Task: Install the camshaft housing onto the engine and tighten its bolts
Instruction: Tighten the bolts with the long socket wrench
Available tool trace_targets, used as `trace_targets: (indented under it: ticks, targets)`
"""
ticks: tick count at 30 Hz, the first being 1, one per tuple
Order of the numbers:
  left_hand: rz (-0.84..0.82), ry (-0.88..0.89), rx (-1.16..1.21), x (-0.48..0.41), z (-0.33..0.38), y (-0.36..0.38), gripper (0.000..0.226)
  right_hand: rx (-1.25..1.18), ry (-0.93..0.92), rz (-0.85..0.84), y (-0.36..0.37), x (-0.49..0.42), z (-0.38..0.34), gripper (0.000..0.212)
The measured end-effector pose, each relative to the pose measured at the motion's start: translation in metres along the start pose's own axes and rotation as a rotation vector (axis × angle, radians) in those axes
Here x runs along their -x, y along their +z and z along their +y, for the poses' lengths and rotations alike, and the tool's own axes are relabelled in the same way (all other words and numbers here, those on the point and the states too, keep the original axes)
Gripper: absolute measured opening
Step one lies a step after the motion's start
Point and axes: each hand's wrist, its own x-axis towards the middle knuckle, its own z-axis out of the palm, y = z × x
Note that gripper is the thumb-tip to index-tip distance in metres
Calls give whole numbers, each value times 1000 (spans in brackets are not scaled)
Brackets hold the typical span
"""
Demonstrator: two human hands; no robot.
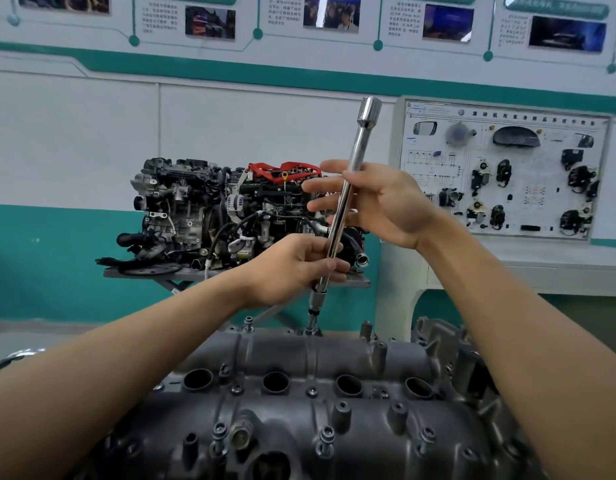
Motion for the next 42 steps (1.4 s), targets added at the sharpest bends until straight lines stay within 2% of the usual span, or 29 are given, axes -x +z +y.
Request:
trace_targets:
  ticks: [3, 6, 8, 10, 13, 15, 18, 20, 23, 26, 27, 29, 31, 33, 35, 37, 40, 42]
  targets:
    - [34, -2, -36, 0, -4, 2, 20, 48, -15, 53, 1, -1, 1, 26]
    - [197, 88, -232, 0, -8, 5, 4, 118, -57, 241, 8, -4, 5, 12]
    - [338, 102, -285, 1, -7, 7, 13, 147, -111, 349, 14, -5, 9, 11]
    - [382, 97, -299, 1, -4, 6, 16, 163, -146, 400, 17, -7, 12, 15]
    - [228, 98, -340, 1, 2, 1, 8, 172, -95, 336, 17, -7, 11, 25]
    - [142, 82, -315, 2, 4, -4, 19, 92, -26, 203, 11, -6, 7, 34]
    - [125, 46, -275, 2, 1, -7, 40, 32, 12, 85, 7, -2, 4, 35]
    - [151, 56, -312, 1, -2, -6, 39, 78, -28, 121, 9, -2, 4, 28]
    - [275, 108, -398, 0, -5, -2, 21, 129, -128, 288, 19, -4, 5, 12]
    - [333, 110, -389, -1, -7, -4, 18, 236, -156, 425, 25, -8, 11, 24]
    - [289, 111, -400, -1, -6, -4, 12, 263, -132, 409, 26, -8, 12, 24]
    - [188, 74, -394, 0, -1, -6, 3, 261, -58, 273, 25, -8, 13, 22]
    - [119, 16, -349, 0, 1, -11, 11, 185, 4, 118, 21, -6, 11, 29]
    - [70, -20, -315, 1, 0, -14, 17, 142, 18, 44, 18, -5, 10, 30]
    - [95, -14, -343, 2, -2, -14, 20, 187, -15, 76, 21, -5, 9, 22]
    - [214, 44, -380, 3, -1, -11, 24, 260, -75, 208, 26, -7, 11, 14]
    - [398, 86, -298, 2, 2, -9, 27, 352, -109, 402, 29, -10, 18, 30]
    - [384, 80, -311, 1, 4, -7, 21, 347, -85, 409, 29, -9, 18, 32]
